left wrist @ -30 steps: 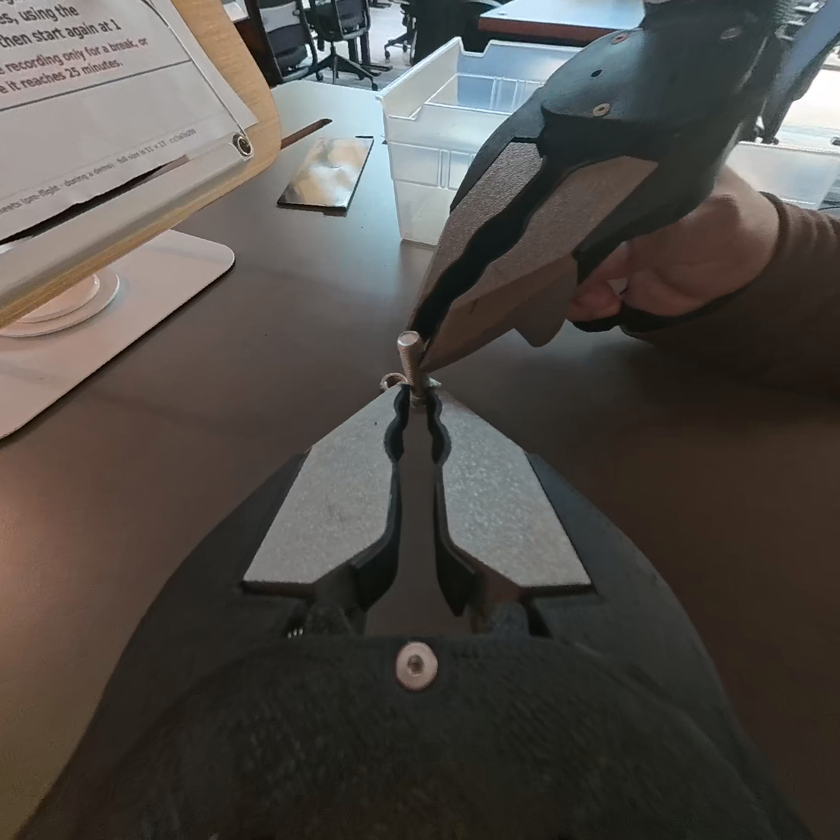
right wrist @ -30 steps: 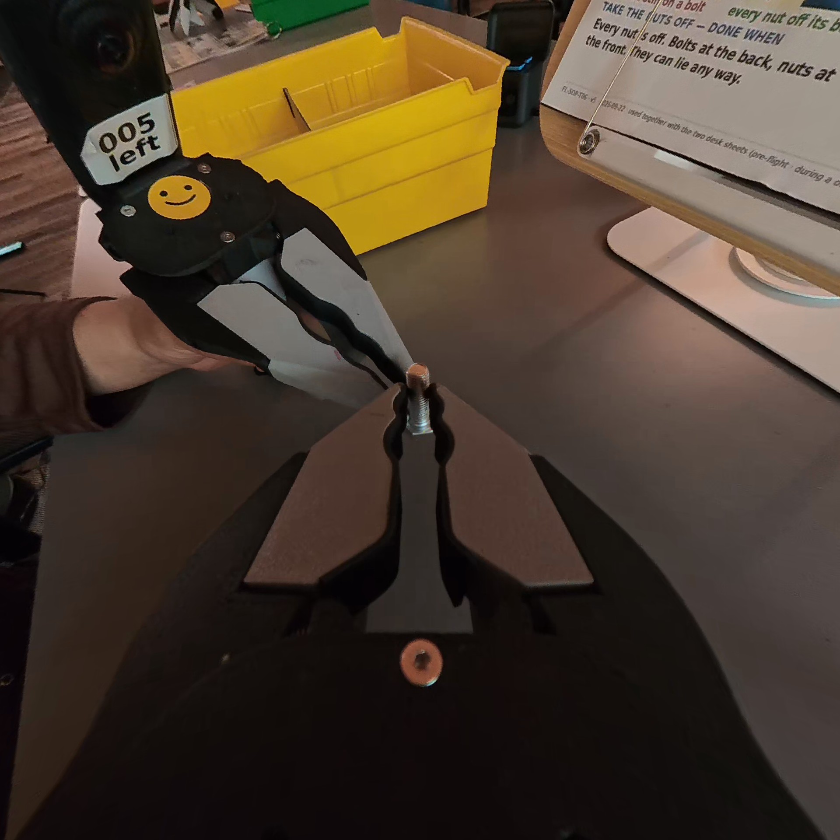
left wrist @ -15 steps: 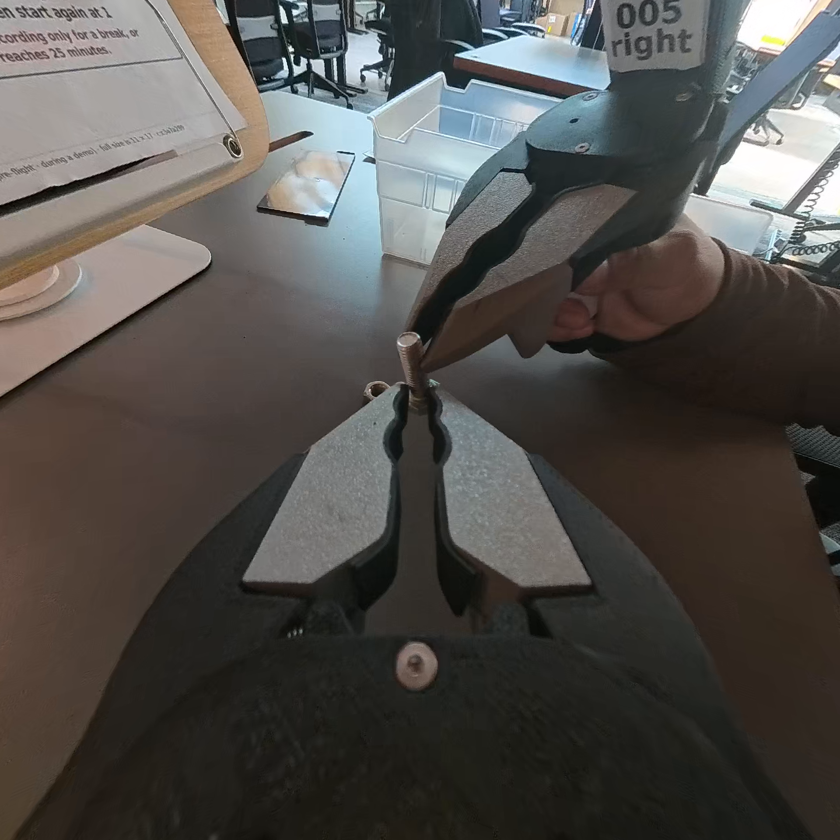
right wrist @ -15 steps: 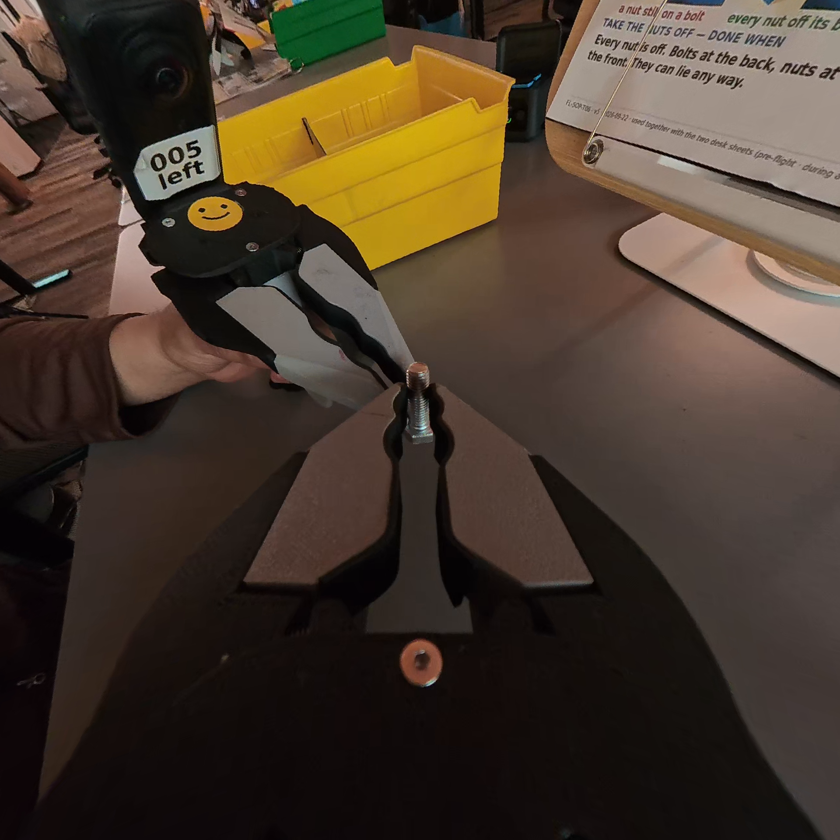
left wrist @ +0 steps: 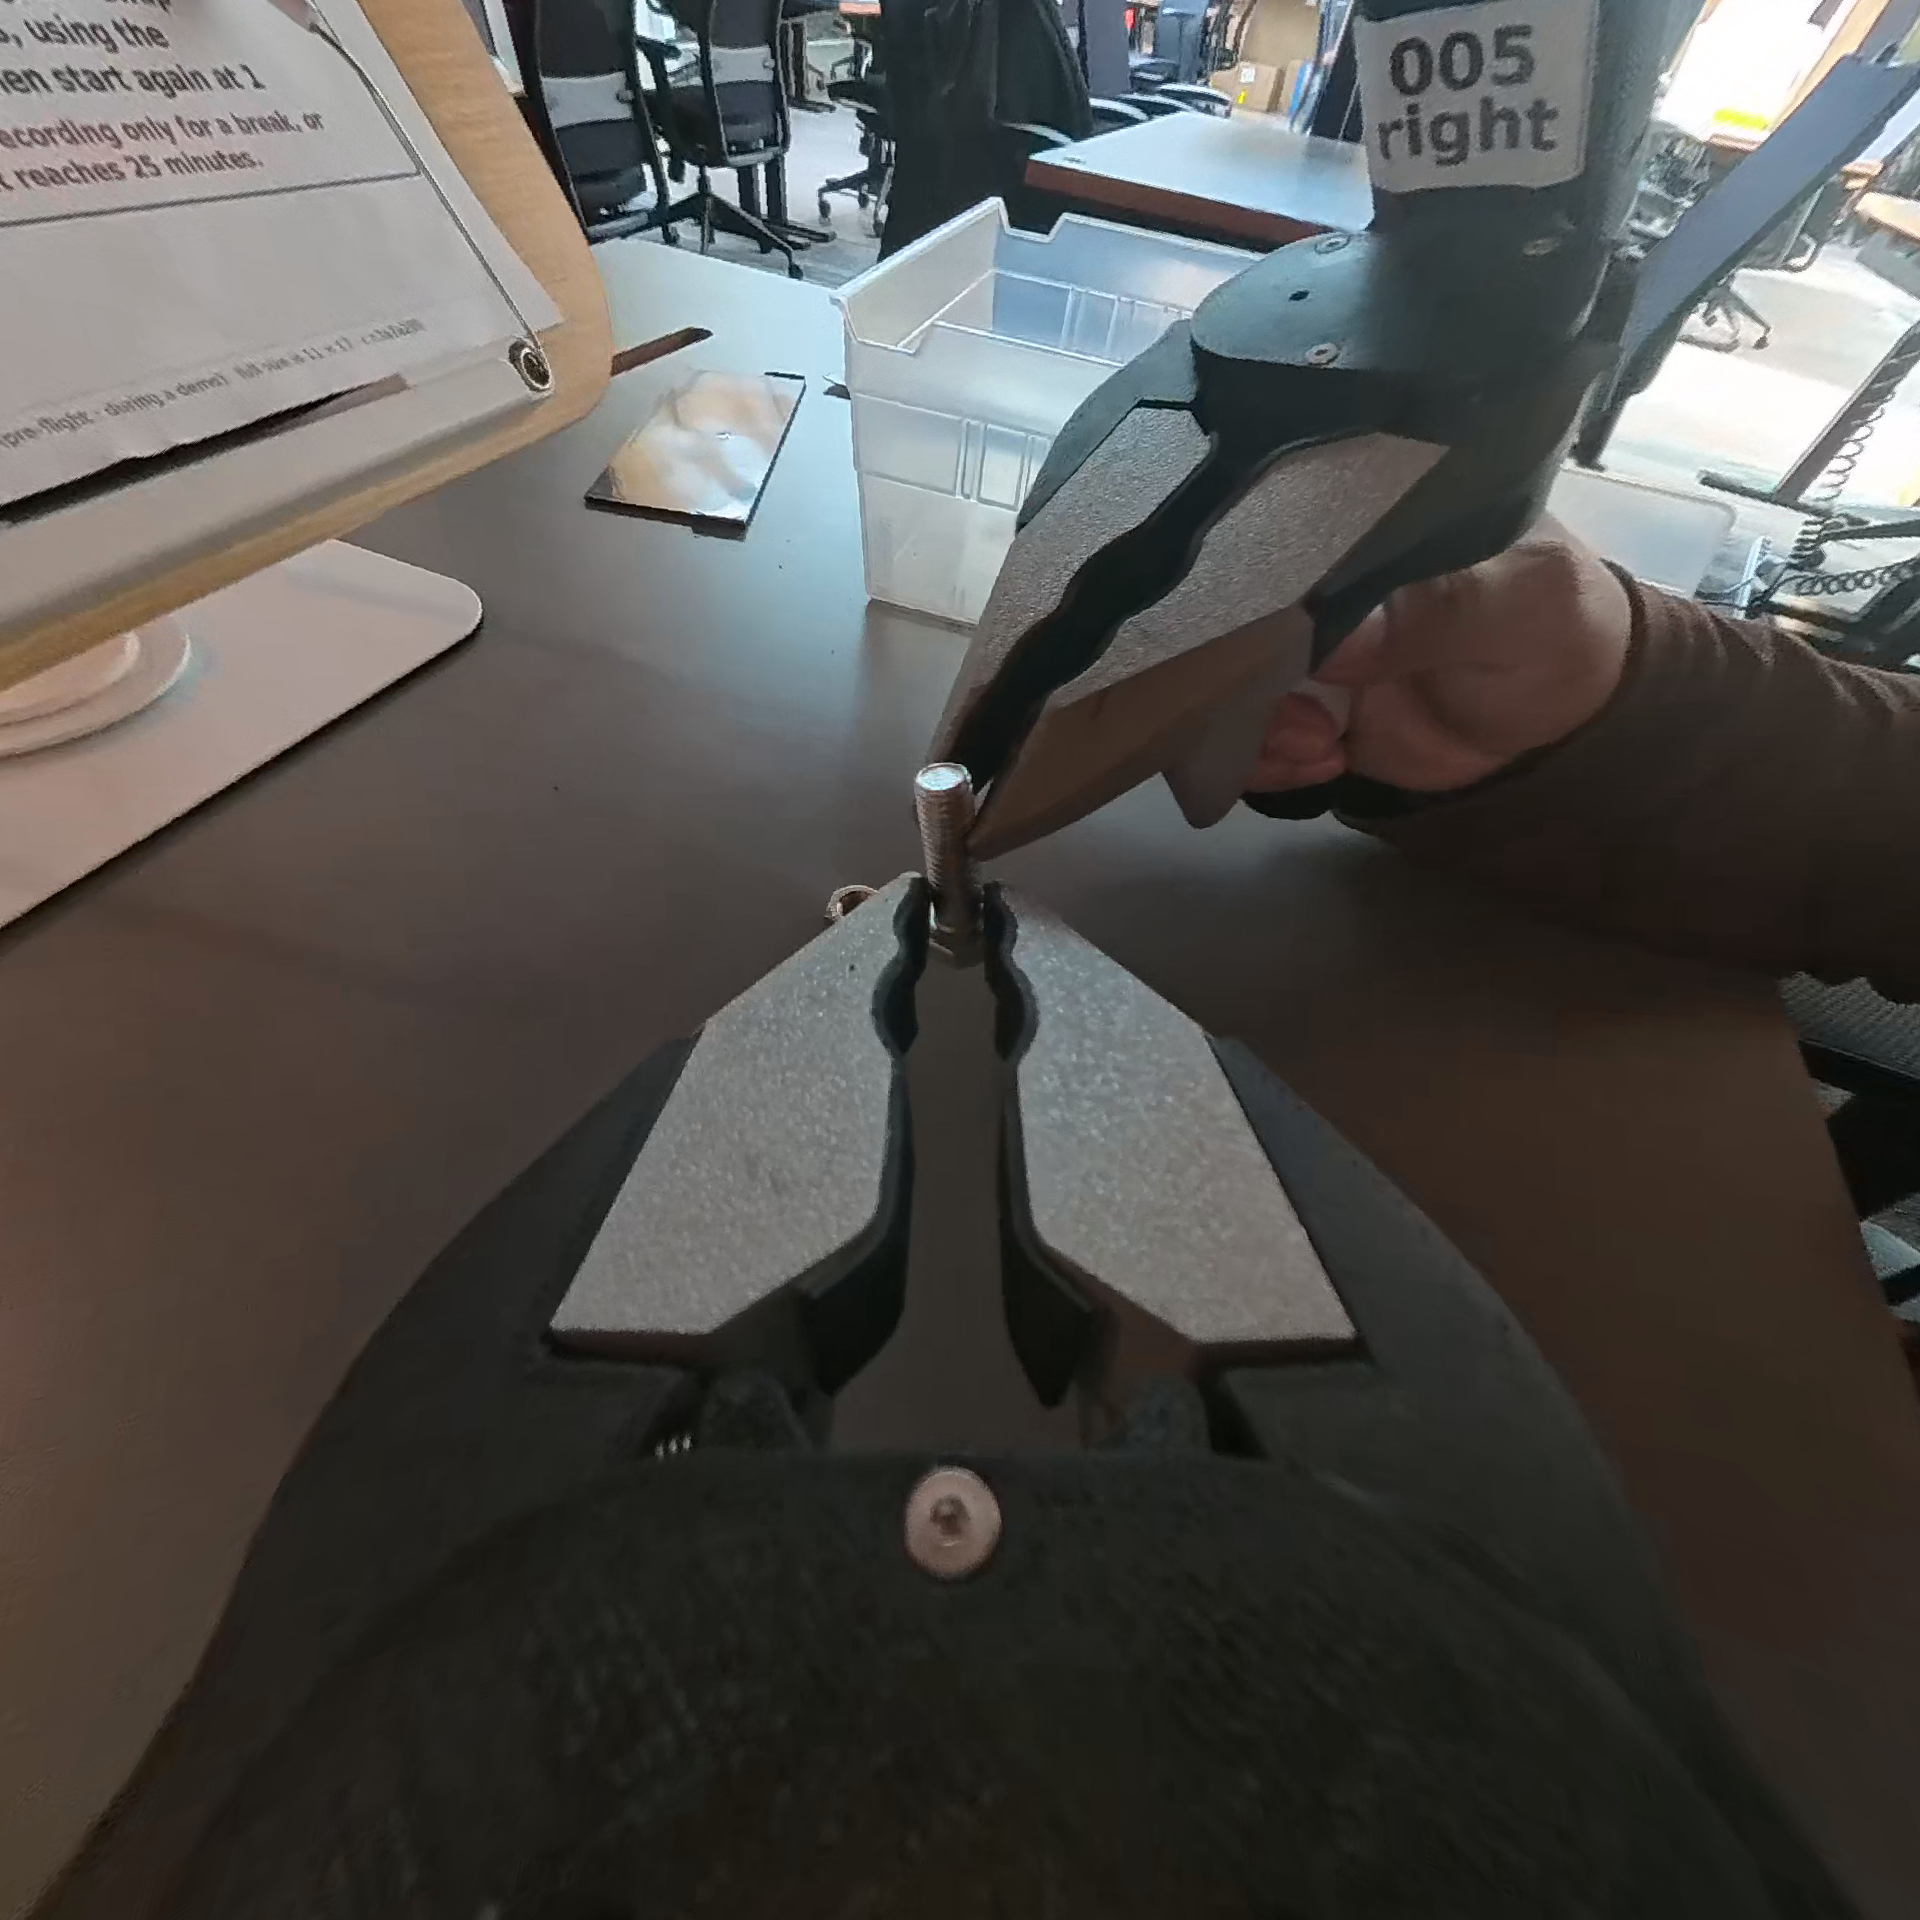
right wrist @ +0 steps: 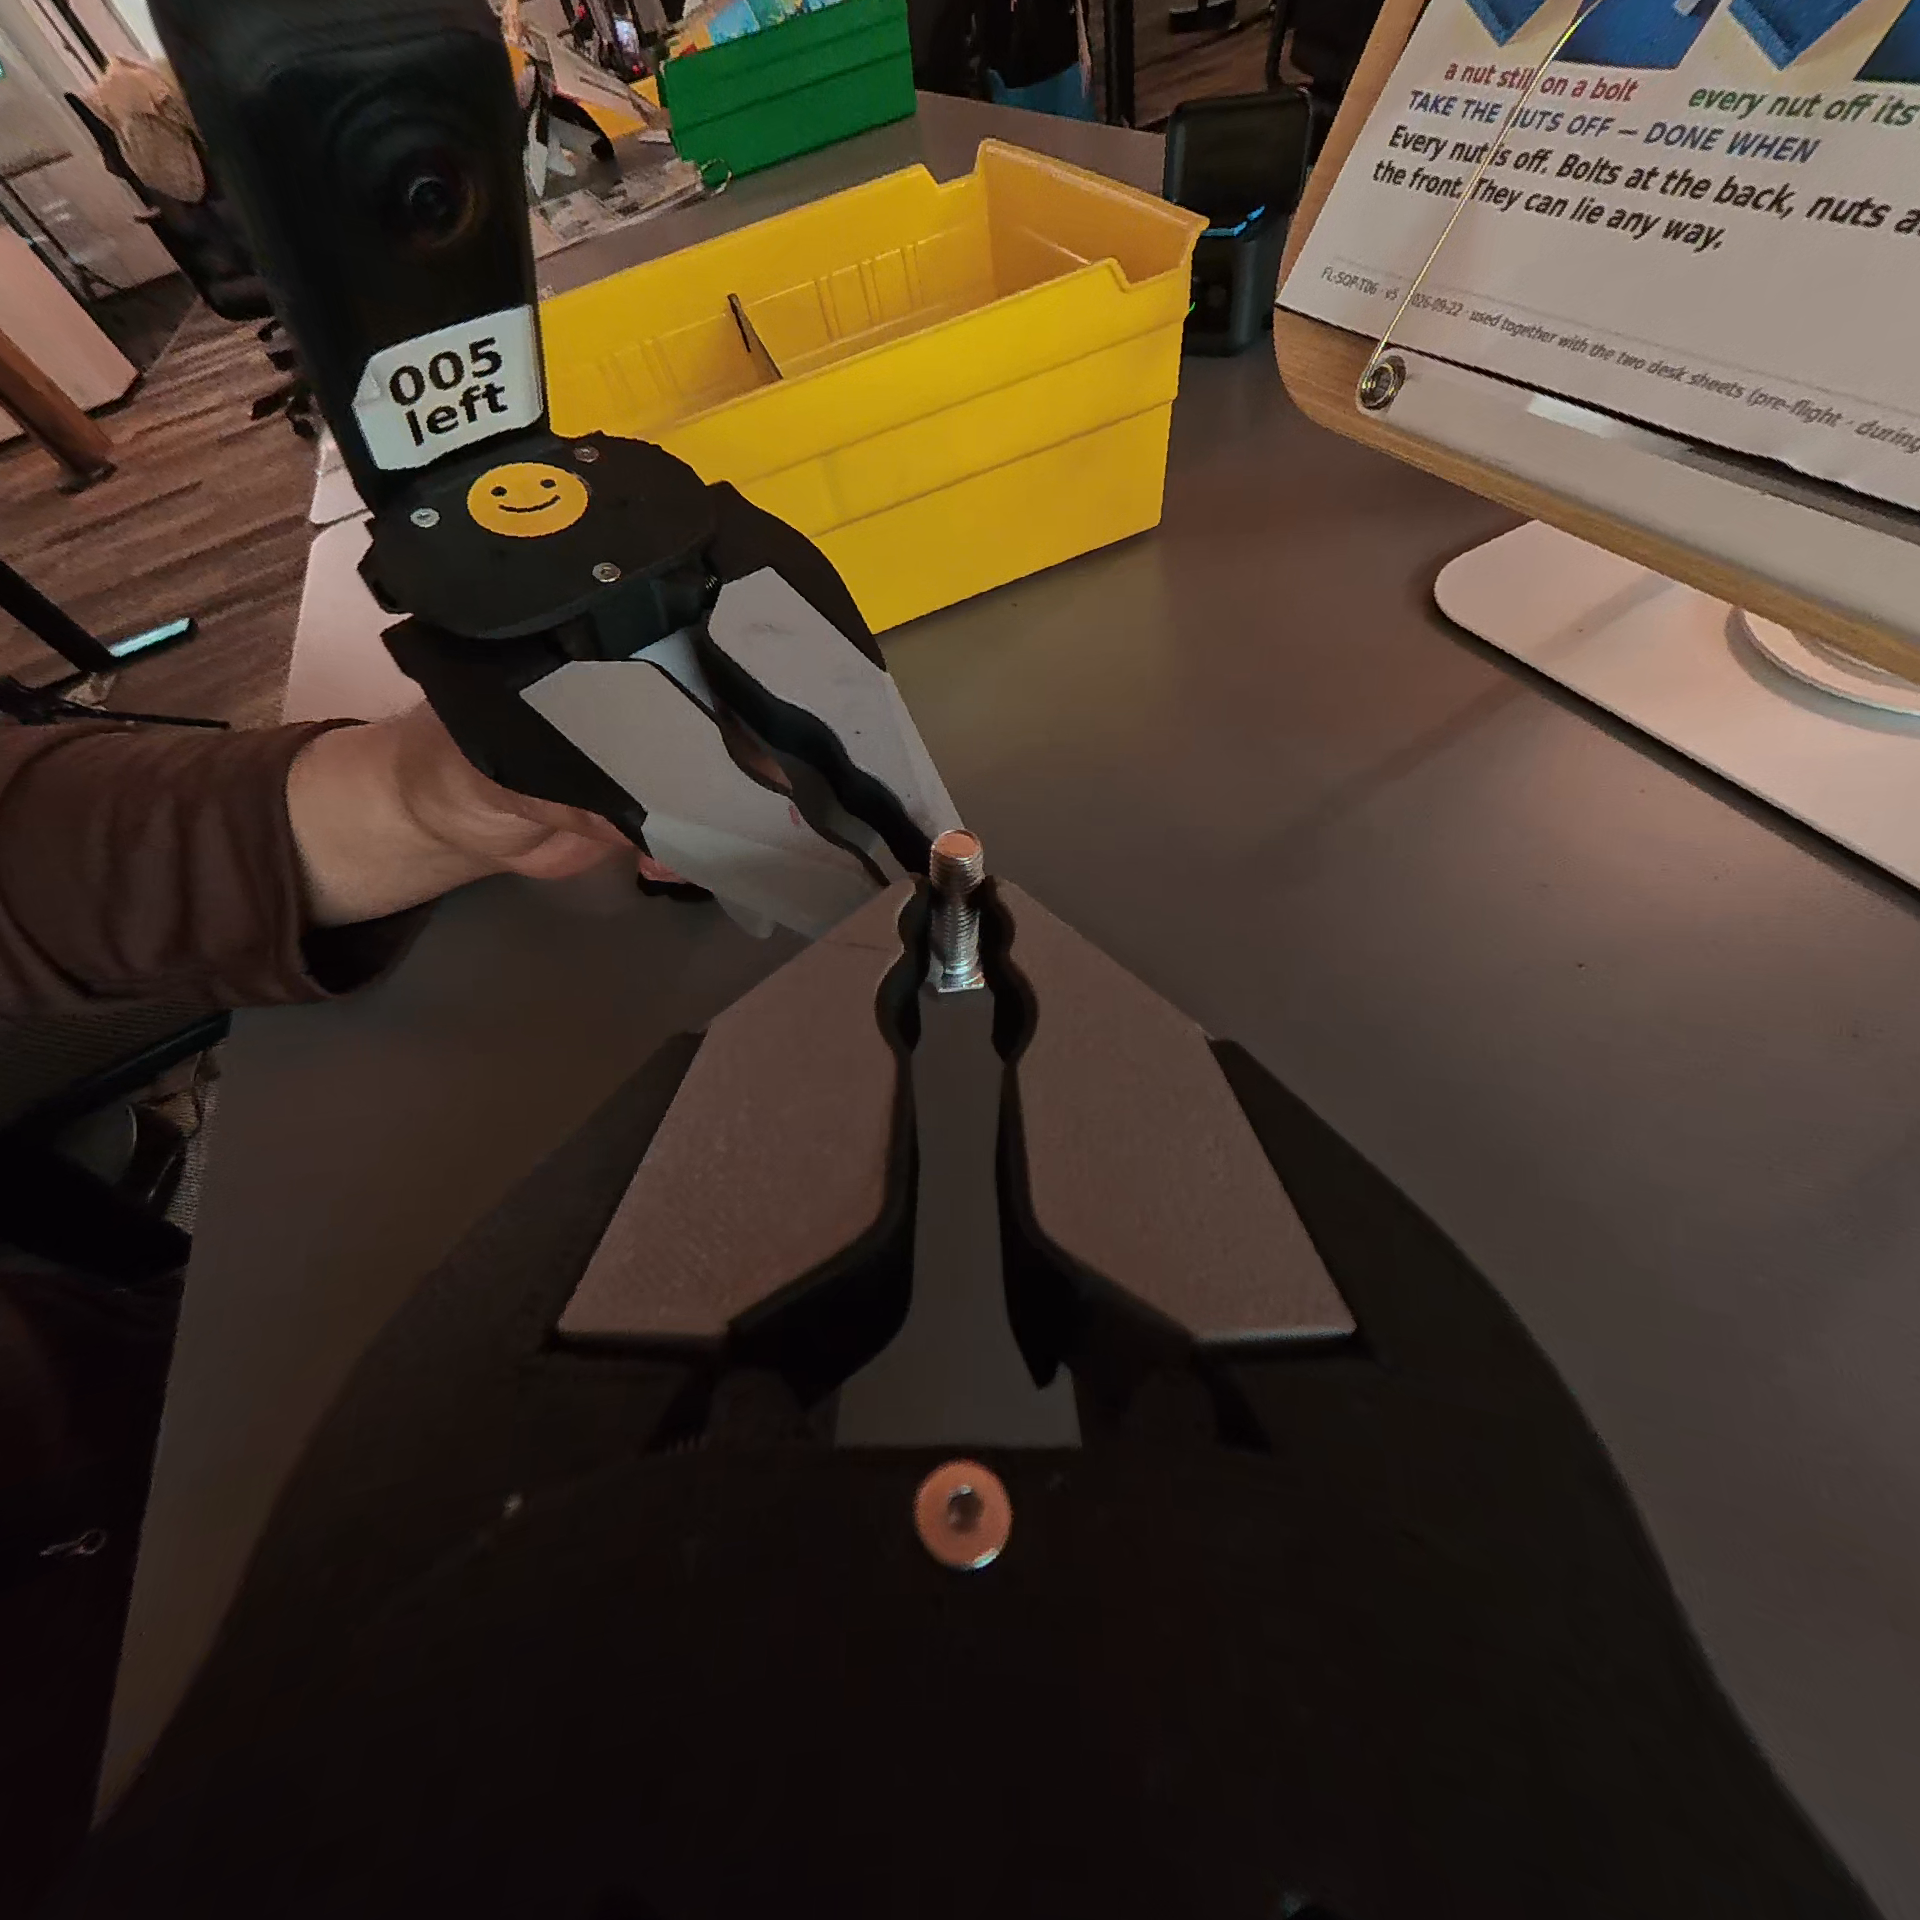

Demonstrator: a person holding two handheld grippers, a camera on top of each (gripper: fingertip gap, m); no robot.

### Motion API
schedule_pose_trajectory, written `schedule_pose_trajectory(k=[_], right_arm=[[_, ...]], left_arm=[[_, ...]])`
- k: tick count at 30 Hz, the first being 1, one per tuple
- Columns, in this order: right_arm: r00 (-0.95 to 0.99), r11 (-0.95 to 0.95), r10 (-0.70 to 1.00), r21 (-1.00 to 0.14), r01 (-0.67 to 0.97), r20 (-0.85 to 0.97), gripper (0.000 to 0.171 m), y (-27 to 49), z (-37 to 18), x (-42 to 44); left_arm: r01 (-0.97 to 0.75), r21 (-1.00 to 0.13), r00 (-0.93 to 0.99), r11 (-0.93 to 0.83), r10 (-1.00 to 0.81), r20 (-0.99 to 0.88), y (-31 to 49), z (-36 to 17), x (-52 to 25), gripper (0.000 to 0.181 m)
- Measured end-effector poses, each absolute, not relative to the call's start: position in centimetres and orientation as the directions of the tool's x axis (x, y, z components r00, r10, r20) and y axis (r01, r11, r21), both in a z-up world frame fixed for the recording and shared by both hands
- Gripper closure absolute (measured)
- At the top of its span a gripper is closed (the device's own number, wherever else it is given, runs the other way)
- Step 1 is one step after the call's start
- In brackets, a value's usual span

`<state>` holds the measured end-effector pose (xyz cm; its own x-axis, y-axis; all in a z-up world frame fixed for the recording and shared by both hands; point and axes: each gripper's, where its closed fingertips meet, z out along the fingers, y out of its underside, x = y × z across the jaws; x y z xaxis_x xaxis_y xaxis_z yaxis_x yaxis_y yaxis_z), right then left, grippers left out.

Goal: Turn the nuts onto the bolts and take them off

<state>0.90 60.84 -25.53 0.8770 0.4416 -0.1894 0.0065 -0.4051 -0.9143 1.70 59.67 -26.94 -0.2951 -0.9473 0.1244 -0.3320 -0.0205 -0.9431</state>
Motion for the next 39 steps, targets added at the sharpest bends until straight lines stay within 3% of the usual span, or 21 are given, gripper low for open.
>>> schedule_pose_trajectory(k=[16,29,33,39], right_arm=[[0.876,-0.343,0.48,-0.929,0.14,-0.045,0.166,60.3,-25.0,0.3],[0.857,-0.312,0.51,-0.944,0.106,-0.072,0.166,60.1,-24.3,-0.2],[0.863,-0.31,0.501,-0.944,0.116,-0.059,0.152,60.3,-24.4,-0.2],[0.863,-0.307,0.503,-0.944,0.123,-0.051,0.165,60.3,-24.4,-0.4]], left_arm=[[-0.364,-0.906,-0.375,-0.216,-0.856,0.355,59.1,-26.4,1.2,0.173],[-0.305,-0.952,-0.347,0.005,-0.932,0.106,59.1,-25.9,0.8,0.174],[-0.31,-0.951,-0.335,0.003,-0.936,0.107,59.3,-26.0,0.8,0.174],[-0.328,-0.944,-0.338,0.038,-0.938,0.08,58.9,-26.5,1.0,0.174]])
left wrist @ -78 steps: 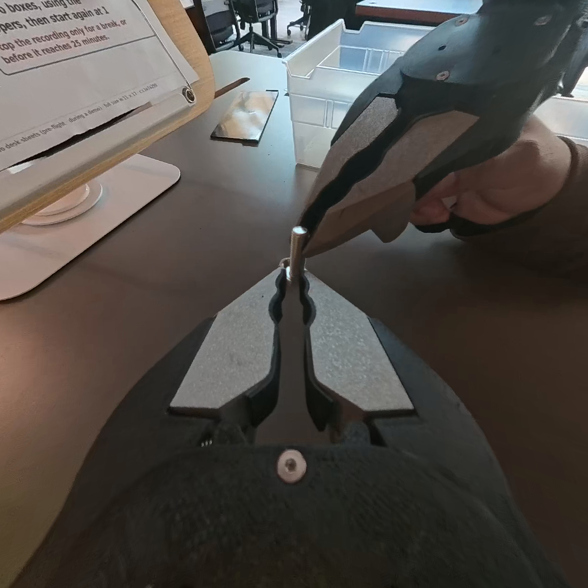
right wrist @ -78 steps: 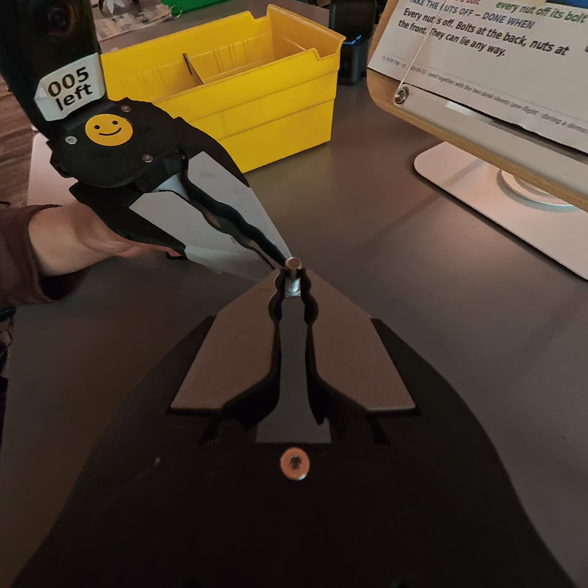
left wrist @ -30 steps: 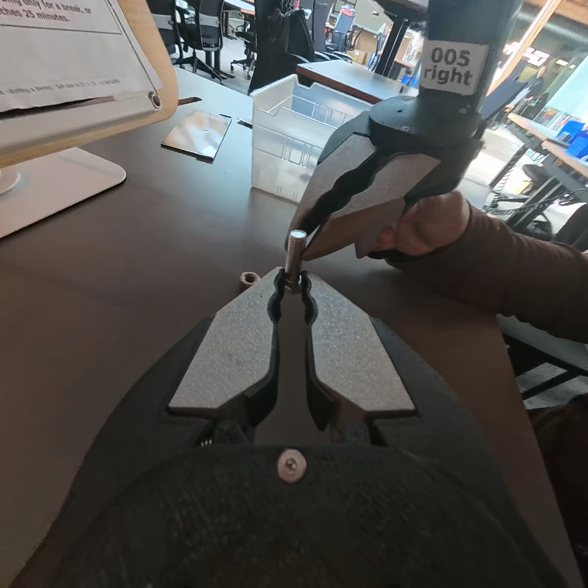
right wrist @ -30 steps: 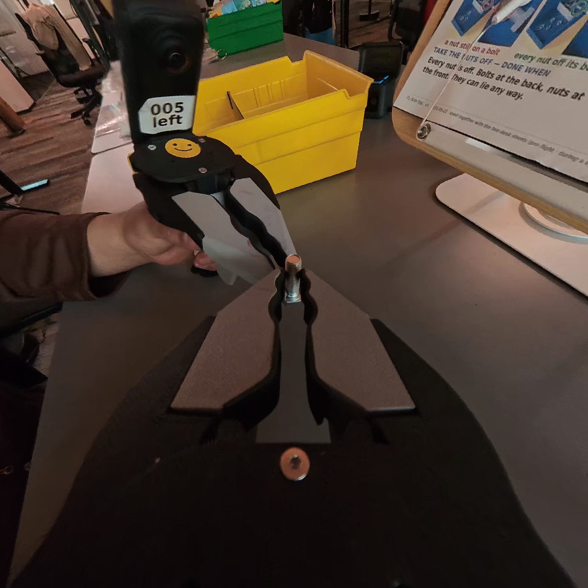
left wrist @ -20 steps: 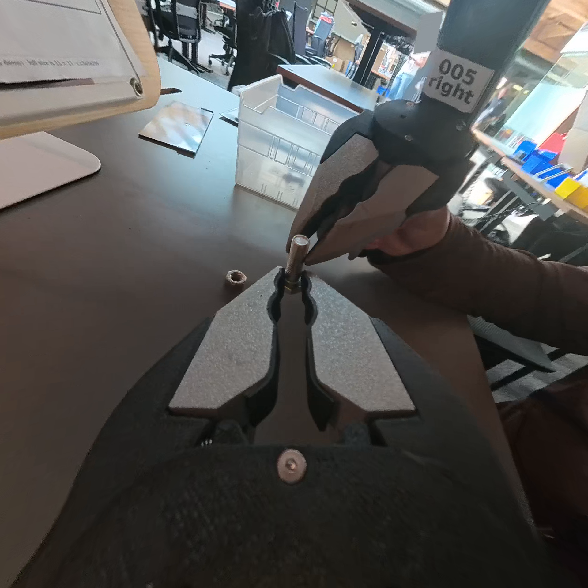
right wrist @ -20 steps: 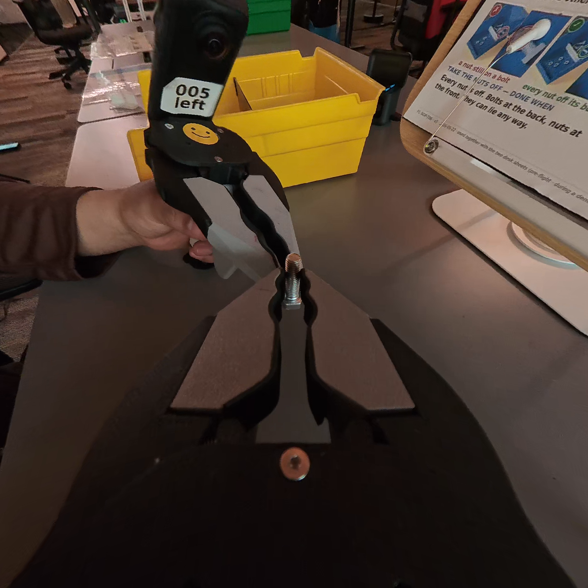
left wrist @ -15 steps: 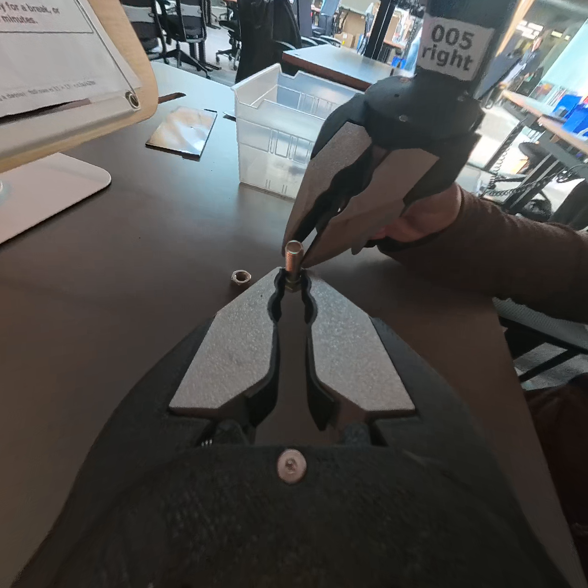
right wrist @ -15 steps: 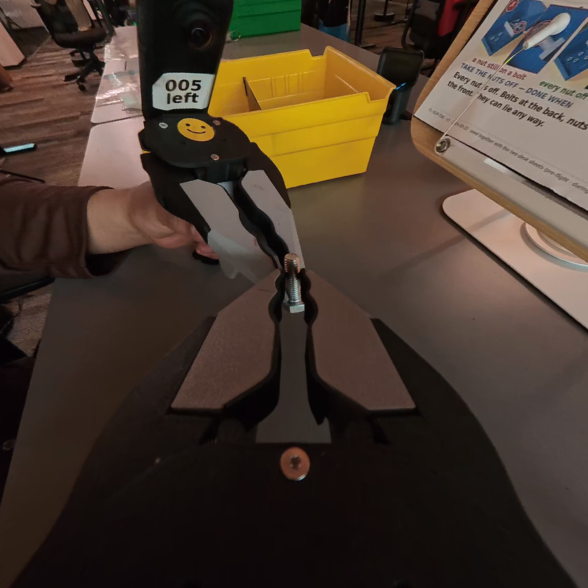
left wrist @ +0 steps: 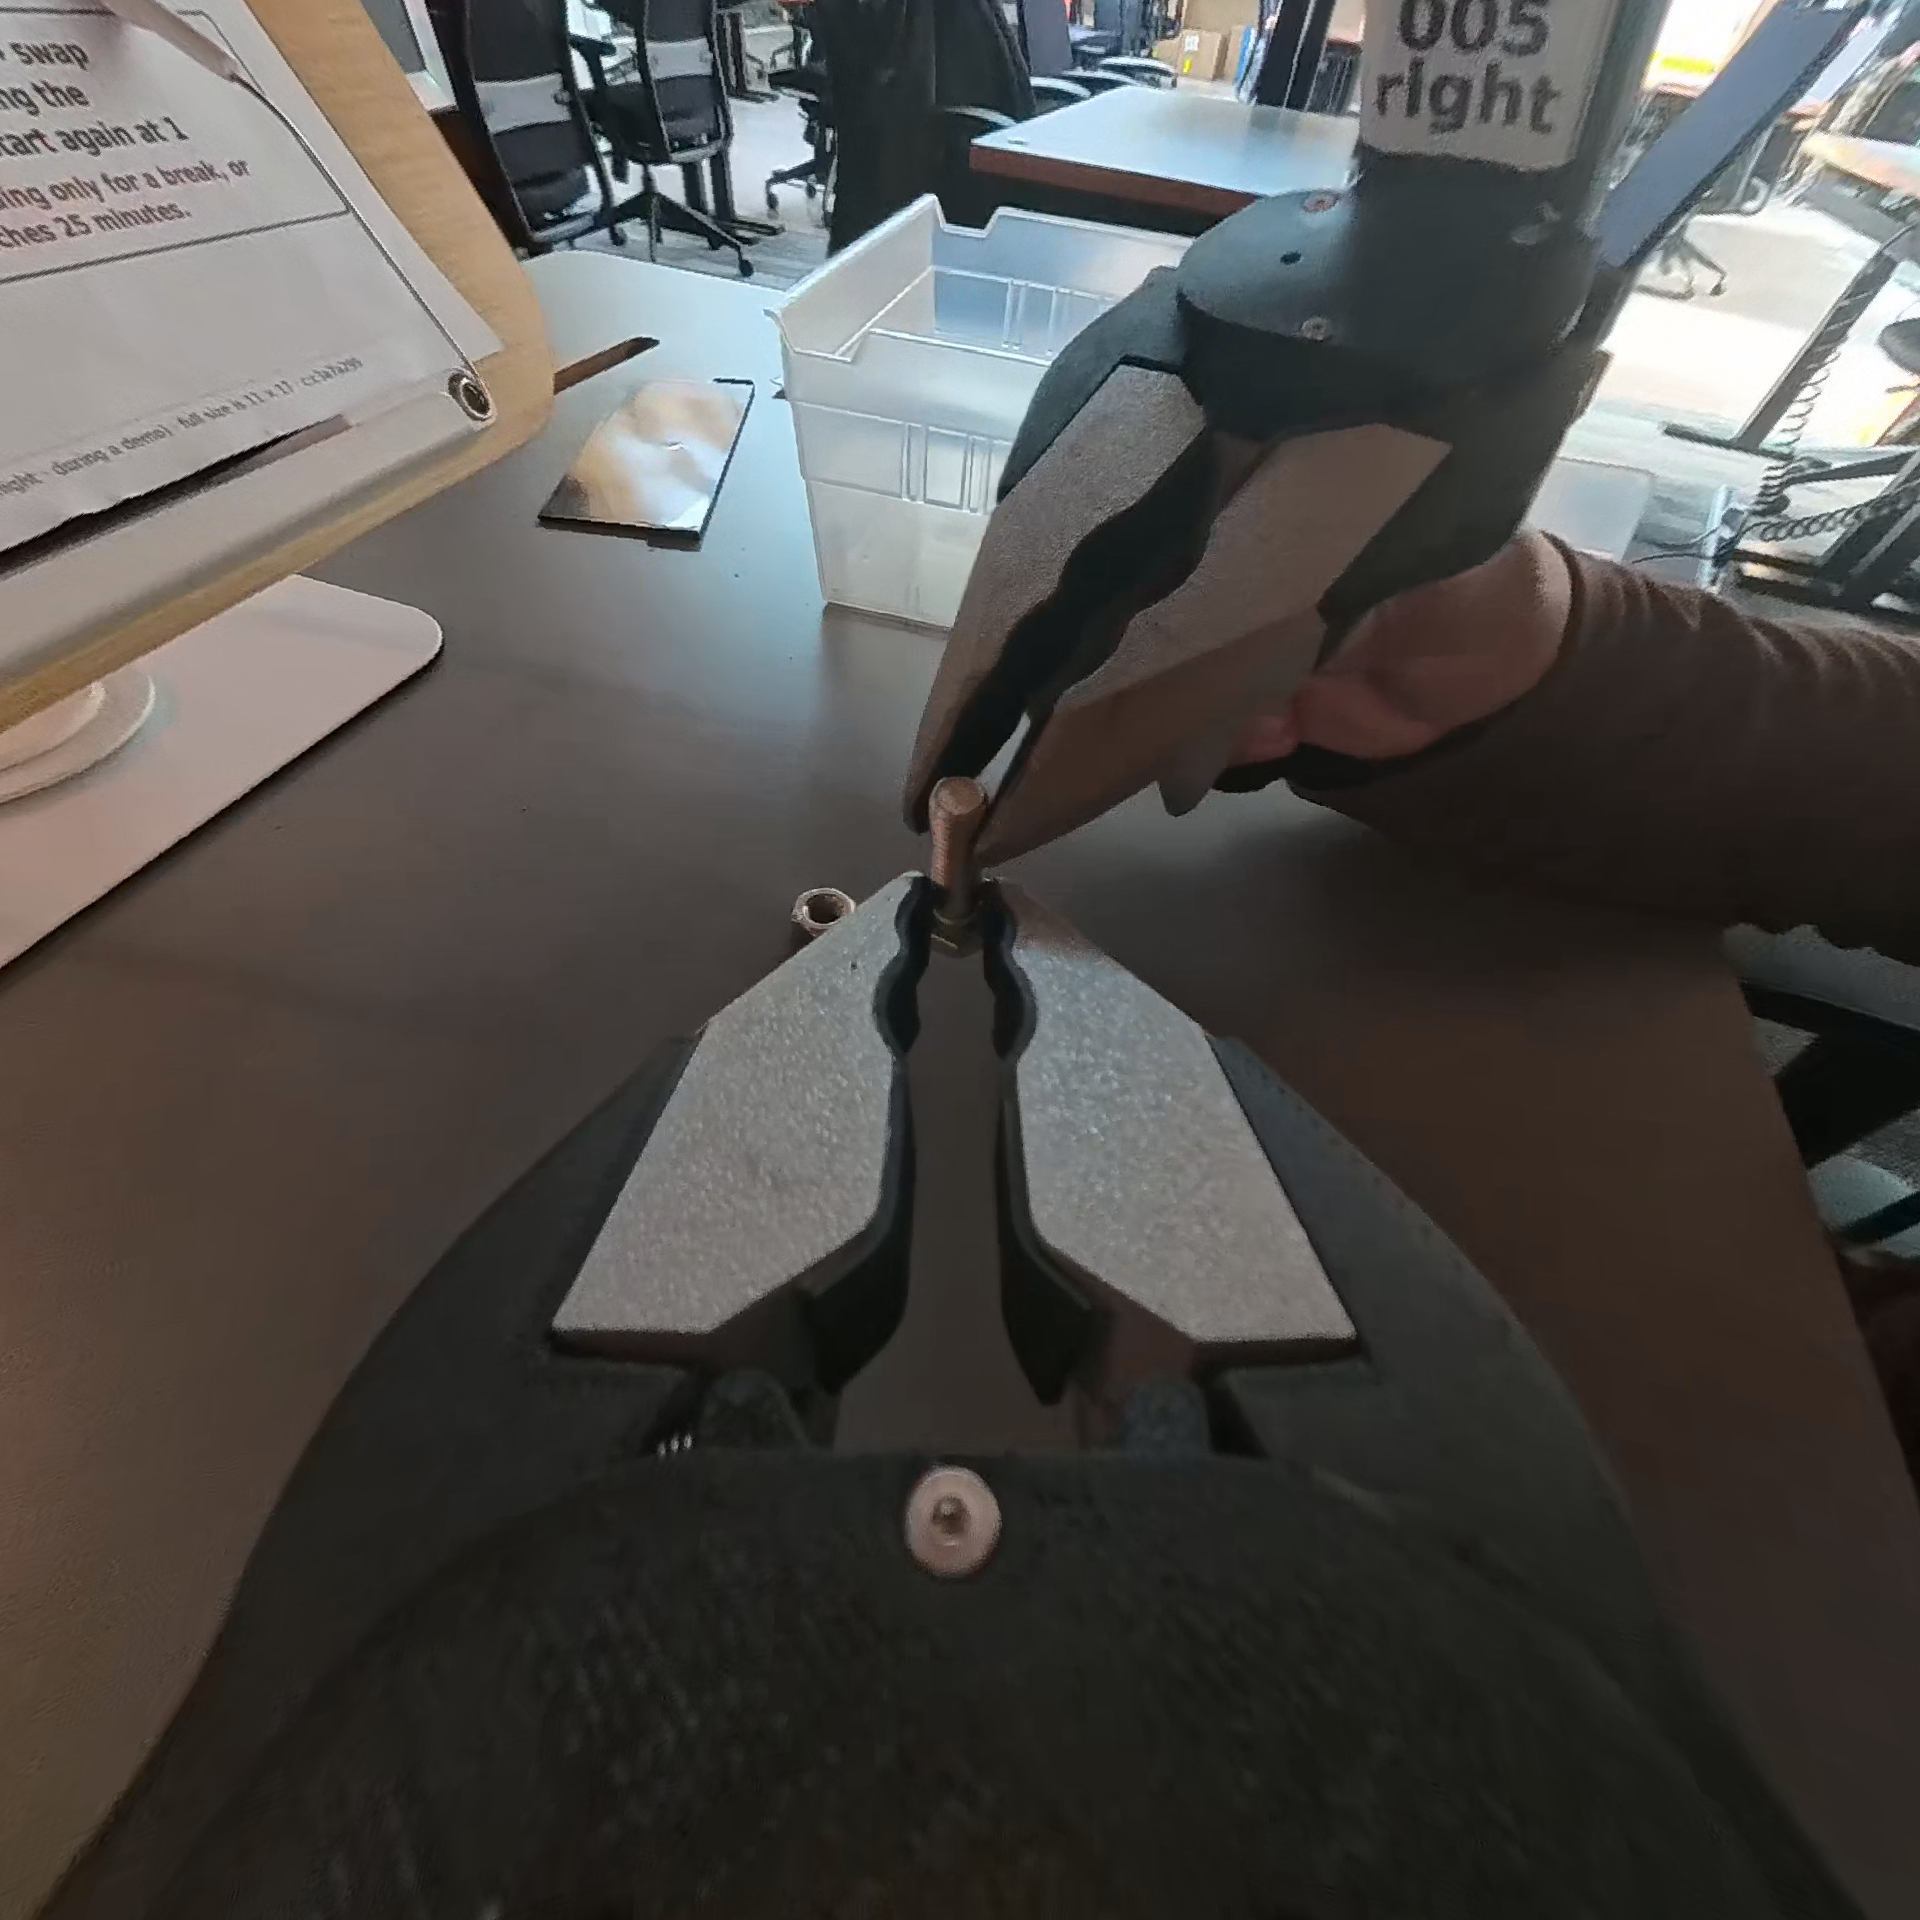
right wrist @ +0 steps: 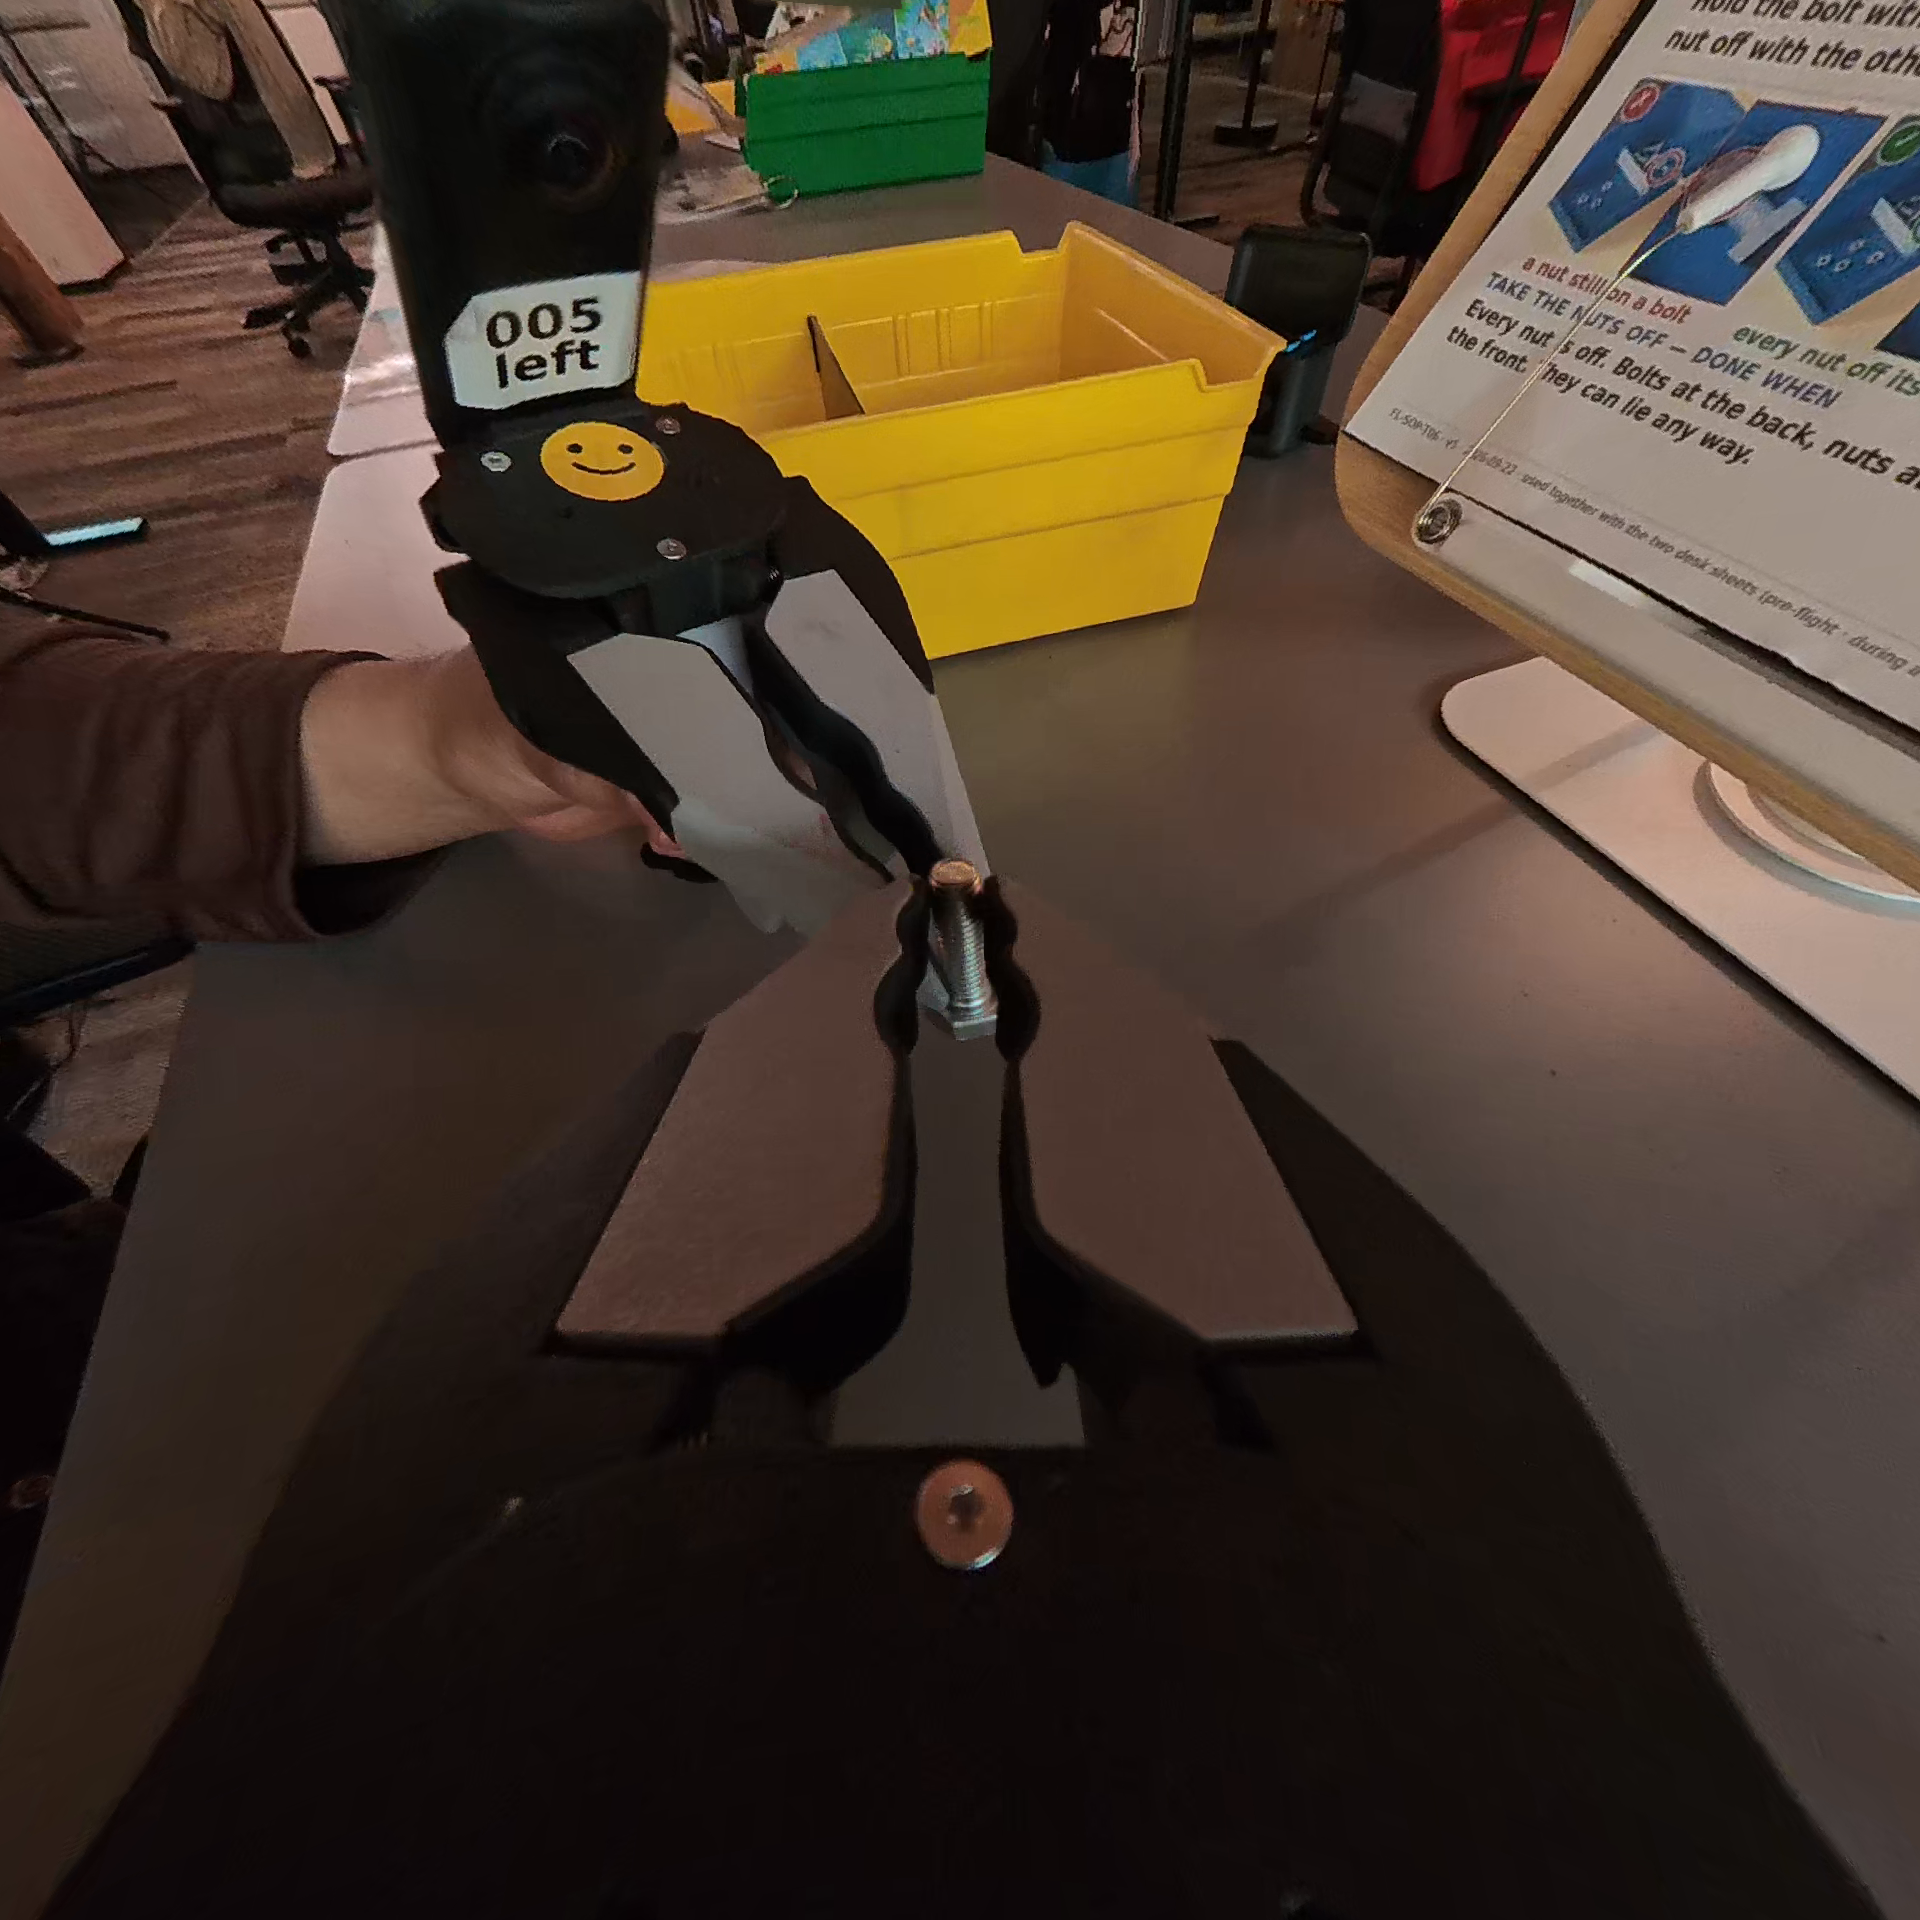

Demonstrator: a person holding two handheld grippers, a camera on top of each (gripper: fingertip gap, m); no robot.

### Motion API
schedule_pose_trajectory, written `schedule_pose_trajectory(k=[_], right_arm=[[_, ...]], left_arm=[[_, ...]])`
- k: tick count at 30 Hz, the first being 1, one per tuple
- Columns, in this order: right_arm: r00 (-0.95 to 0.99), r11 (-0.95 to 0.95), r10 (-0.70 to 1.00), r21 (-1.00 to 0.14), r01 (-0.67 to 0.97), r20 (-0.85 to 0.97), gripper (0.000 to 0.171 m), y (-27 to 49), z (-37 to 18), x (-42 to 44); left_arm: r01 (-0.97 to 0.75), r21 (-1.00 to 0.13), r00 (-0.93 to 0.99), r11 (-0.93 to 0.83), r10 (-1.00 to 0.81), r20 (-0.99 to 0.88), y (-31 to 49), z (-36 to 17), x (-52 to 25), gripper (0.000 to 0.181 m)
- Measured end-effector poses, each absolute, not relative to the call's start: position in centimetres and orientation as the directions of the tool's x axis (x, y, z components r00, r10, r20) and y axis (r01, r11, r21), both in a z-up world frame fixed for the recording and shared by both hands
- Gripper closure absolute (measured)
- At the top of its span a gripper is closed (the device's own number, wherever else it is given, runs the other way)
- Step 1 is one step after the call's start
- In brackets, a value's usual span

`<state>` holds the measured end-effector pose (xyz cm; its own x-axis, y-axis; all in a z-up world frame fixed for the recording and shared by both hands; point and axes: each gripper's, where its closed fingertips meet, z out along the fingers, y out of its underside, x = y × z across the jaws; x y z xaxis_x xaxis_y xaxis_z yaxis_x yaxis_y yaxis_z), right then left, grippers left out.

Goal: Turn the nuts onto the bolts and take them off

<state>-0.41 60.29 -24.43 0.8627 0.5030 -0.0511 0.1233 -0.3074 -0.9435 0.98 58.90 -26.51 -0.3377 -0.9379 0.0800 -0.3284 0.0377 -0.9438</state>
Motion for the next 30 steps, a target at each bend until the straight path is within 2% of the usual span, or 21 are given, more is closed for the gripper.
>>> schedule_pose_trajectory(k=[5,8,10,25,30], right_arm=[[0.867,-0.349,0.489,-0.932,0.094,-0.096,0.165,60.4,-24.9,-0.1],[0.864,-0.351,0.49,-0.933,0.076,-0.114,0.165,60.4,-24.8,0.0],[0.866,-0.342,0.489,-0.936,0.08,-0.104,0.166,60.4,-24.6,-0.1],[0.855,-0.316,0.505,-0.947,0.057,-0.117,0.166,60.2,-23.9,-0.3],[0.851,-0.312,0.512,-0.949,0.053,-0.121,0.166,60.2,-23.8,-0.4]], left_arm=[[-0.334,-0.942,-0.321,0.036,-0.944,0.077,59.0,-26.9,1.3,0.173],[-0.329,-0.944,-0.315,0.025,-0.945,0.085,59.1,-26.8,1.4,0.167],[-0.323,-0.946,-0.326,0.031,-0.942,0.08,58.9,-26.6,1.3,0.173],[-0.309,-0.948,-0.36,-0.08,-0.912,0.194,58.6,-25.9,1.1,0.173],[-0.309,-0.951,-0.362,-0.027,-0.921,0.144,58.7,-25.9,0.9,0.173]])
